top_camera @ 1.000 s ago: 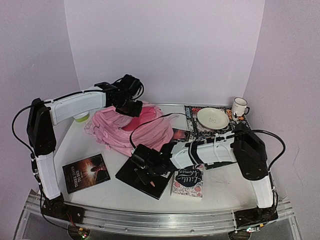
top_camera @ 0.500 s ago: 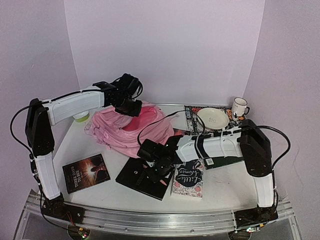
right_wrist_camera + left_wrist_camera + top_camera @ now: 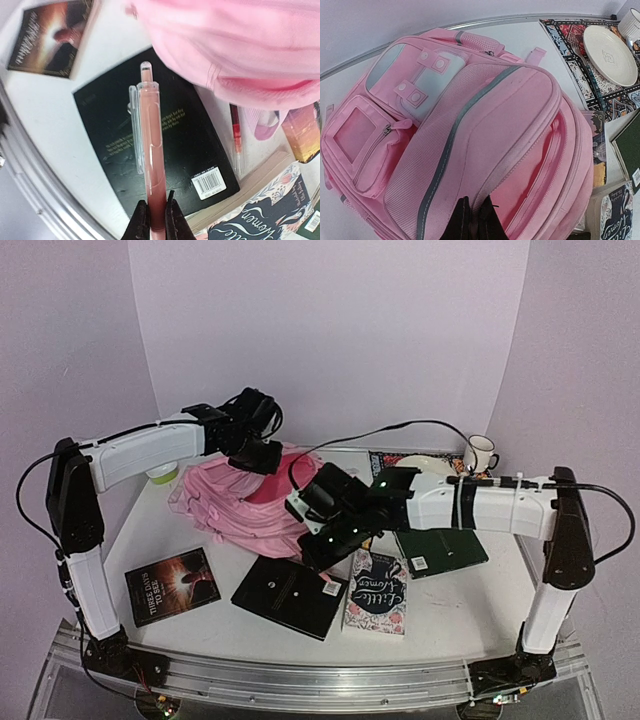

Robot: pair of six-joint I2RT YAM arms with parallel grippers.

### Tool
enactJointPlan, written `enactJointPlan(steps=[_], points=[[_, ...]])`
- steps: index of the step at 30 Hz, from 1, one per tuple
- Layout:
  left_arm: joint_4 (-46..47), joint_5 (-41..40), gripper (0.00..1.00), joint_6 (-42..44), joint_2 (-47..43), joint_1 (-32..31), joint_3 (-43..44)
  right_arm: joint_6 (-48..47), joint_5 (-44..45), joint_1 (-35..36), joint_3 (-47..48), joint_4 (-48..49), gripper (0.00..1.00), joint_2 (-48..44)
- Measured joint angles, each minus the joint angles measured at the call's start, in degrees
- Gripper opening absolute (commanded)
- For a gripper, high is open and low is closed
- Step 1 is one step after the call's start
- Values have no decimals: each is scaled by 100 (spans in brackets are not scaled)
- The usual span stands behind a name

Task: Pack the student bag
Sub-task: Place the pen in the upper front pocket of the bag.

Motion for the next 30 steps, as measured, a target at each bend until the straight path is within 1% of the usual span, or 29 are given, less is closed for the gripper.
enactJointPlan(steps=[5, 12, 19, 26, 30], points=[[-17, 108, 0, -86, -94, 0, -53, 451, -453, -398, -155, 460, 0, -247], [-31, 233, 0, -147, -197, -30, -127, 1684, -843, -990, -505, 1461, 0, -246], [-39, 232, 0, -147, -260, -143, -207, 2746, -720, -1145, -496, 2344, 0, -141], [-40, 219, 0, -172, -265, -241, -219, 3787, -294, -1242, -488, 3016, 0, 303], [-40, 210, 0, -187, -265, -279, -238, 4175, -135, -1295, -305, 3227, 0, 680]])
